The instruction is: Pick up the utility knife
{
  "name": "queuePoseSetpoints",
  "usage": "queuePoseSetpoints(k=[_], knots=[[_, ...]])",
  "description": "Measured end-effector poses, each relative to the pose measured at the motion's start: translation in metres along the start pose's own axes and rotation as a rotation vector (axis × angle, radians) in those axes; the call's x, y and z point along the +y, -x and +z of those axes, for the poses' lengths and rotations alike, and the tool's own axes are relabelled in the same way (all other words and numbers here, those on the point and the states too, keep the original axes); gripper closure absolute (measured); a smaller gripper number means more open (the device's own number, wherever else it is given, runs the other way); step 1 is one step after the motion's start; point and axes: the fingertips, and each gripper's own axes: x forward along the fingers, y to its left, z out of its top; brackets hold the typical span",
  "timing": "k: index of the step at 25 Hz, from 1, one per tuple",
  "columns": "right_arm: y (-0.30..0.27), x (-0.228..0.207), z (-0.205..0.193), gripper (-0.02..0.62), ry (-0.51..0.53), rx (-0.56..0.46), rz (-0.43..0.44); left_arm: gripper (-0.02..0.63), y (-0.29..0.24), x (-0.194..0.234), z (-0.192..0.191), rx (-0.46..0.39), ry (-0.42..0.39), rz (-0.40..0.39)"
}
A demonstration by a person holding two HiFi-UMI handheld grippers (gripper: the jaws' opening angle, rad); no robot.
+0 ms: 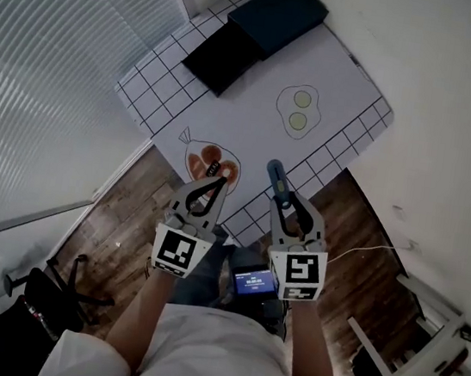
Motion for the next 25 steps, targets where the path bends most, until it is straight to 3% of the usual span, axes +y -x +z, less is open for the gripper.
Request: queuePoseSetpoints(k=[16, 25], knots=[[0.068, -0.003, 0.079, 0.460, -0.004, -0.183, -0.052, 0.600, 0.034, 0.010, 0.104, -0.187, -0.057, 0.046], [0.108, -0.002, 0.116, 0.459, -0.029, -0.314, -0.066, 0.600, 0.063, 0.006, 0.143, -0.264, -0.065, 0.088]])
